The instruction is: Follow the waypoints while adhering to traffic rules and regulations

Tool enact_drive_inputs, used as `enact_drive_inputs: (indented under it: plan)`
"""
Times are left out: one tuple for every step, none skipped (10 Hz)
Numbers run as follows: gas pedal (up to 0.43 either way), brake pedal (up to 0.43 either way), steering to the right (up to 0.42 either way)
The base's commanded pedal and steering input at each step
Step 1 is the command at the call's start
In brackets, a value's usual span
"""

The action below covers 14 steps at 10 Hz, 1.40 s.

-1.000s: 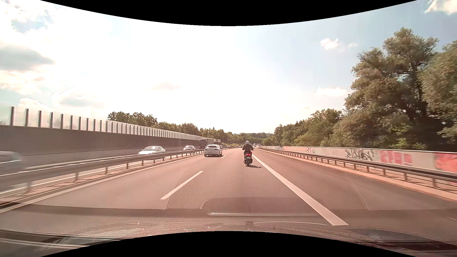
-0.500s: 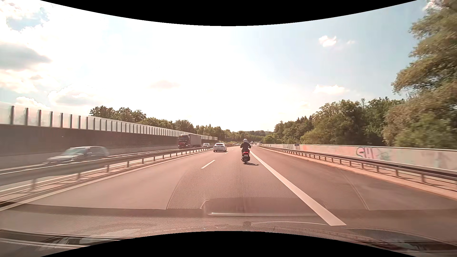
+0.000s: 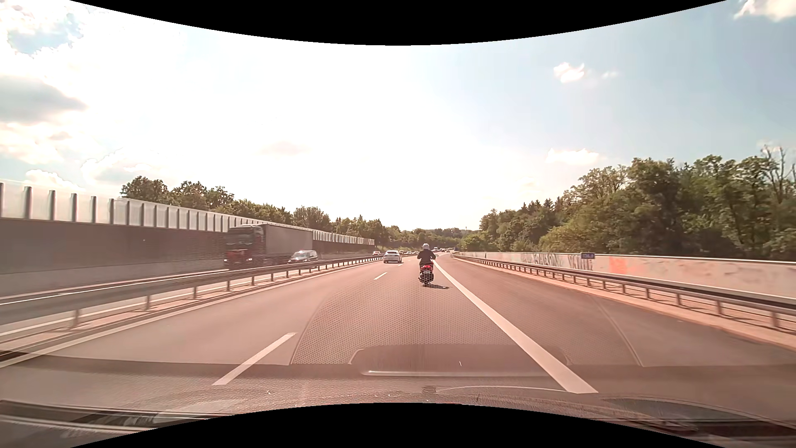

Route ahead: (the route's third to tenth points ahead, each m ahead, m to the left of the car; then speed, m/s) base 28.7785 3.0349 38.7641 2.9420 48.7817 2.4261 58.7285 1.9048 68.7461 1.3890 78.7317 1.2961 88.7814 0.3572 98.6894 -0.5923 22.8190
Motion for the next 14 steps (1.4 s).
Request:
enact_drive_inputs:
  plan:
    - [0.110,0.012,0.001]
    - [0.110,0.012,0.001]
    - [0.110,0.012,0.001]
    - [0.110,0.012,0.001]
    - [0.118,0.012,0.002]
    - [0.118,0.012,0.002]
    - [0.118,0.012,0.002]
    - [0.118,0.012,0.003]
    - [0.118,0.012,0.003]
    - [0.130,0.012,0.003]
    - [0.130,0.012,0.003]
    - [0.130,0.012,0.004]
    - [0.138,0.012,0.004]
    - [0.157,0.012,0.004]
